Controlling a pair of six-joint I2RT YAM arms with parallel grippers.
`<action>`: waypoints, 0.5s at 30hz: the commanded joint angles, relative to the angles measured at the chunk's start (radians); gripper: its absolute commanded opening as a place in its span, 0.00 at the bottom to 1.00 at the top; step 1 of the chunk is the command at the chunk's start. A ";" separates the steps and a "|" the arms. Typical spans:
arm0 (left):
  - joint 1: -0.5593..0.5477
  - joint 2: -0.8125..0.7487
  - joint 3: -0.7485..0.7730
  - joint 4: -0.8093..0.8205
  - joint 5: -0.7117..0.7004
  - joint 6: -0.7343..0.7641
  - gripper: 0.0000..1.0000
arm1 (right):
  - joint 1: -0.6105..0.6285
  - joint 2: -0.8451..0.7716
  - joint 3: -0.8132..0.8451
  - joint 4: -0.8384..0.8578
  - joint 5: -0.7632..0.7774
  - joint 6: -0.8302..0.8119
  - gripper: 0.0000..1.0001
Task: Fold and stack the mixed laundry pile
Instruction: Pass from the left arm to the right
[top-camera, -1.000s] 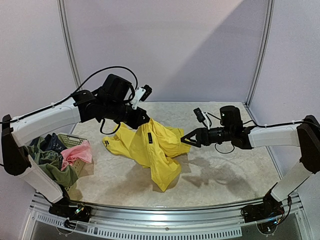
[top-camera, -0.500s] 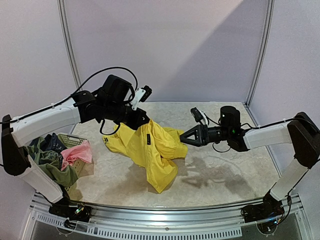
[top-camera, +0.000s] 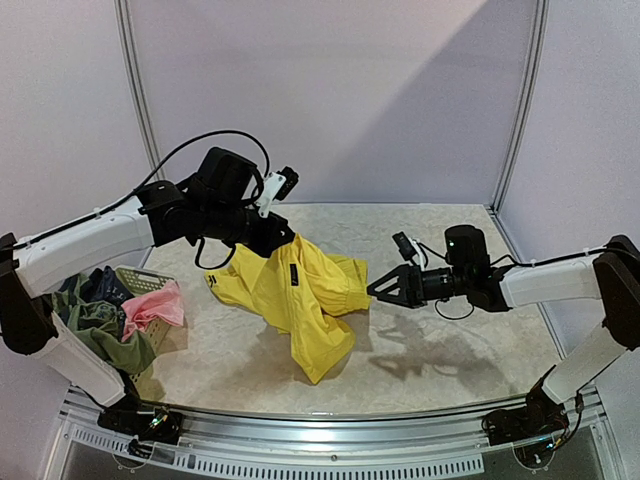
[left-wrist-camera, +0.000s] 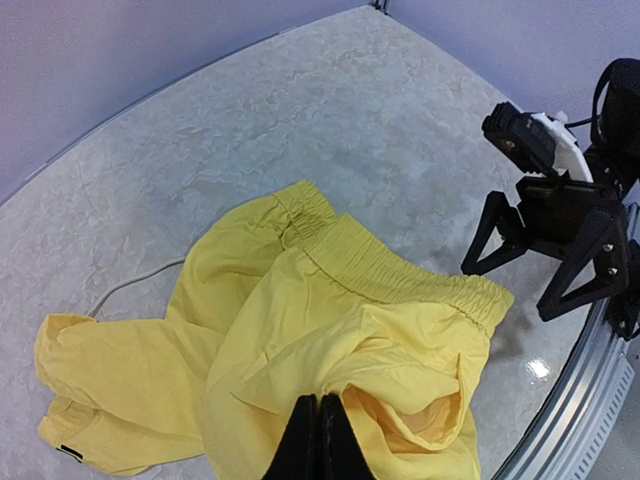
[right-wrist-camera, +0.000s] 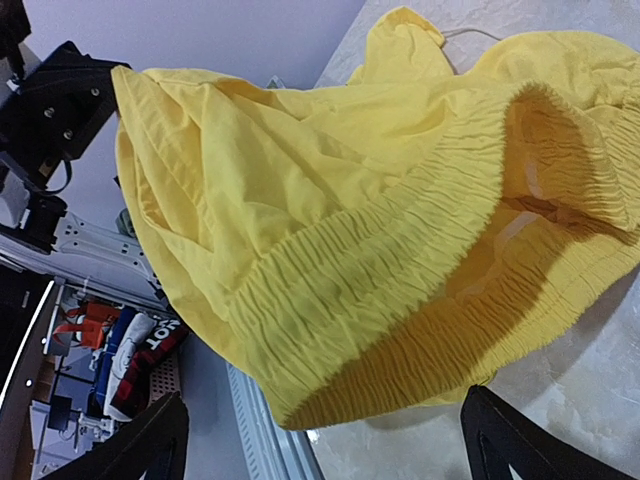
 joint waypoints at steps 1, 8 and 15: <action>0.009 -0.004 -0.007 0.015 0.002 0.008 0.00 | 0.004 0.076 -0.009 0.250 -0.080 0.108 0.94; 0.007 -0.004 -0.007 0.013 0.002 0.003 0.00 | 0.003 0.185 -0.019 0.729 -0.252 0.395 0.86; 0.003 -0.007 -0.012 0.011 0.002 0.000 0.00 | 0.003 0.253 -0.006 1.101 -0.303 0.641 0.72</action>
